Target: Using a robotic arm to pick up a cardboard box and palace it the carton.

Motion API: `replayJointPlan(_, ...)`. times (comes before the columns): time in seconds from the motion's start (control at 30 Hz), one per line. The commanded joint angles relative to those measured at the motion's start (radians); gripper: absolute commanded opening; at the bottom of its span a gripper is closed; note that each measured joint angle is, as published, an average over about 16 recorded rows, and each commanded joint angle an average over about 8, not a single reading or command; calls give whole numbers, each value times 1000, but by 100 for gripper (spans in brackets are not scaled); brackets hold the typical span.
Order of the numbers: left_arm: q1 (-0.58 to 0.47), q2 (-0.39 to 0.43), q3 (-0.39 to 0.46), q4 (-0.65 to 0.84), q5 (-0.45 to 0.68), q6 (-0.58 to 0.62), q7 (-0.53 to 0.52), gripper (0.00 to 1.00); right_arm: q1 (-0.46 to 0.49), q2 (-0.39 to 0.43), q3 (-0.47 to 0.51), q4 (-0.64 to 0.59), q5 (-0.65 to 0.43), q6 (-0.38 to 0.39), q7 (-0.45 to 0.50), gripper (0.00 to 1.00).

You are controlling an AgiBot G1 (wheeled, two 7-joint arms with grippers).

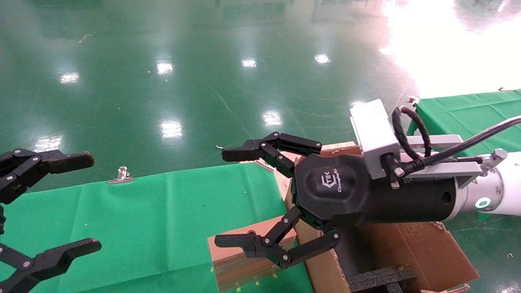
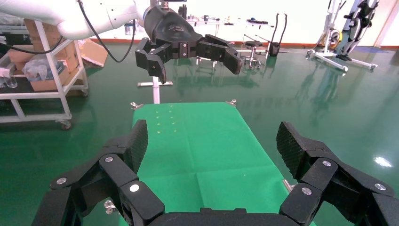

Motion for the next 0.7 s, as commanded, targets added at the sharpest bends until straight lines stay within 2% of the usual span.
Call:
replayJointPlan(0.03,0,0,0,0,0,0,0,100,0,0,0,0,0,0,0,100)
replayJointPlan(0.43,0,0,0,0,0,0,0,100,0,0,0,0,0,0,0,100)
replayJointPlan(0.47,0,0,0,0,0,0,0,96,0,0,0,0,0,0,0,100)
replayJointPlan(0.7,0,0,0,0,0,0,0,8,0,0,0,0,0,0,0,100)
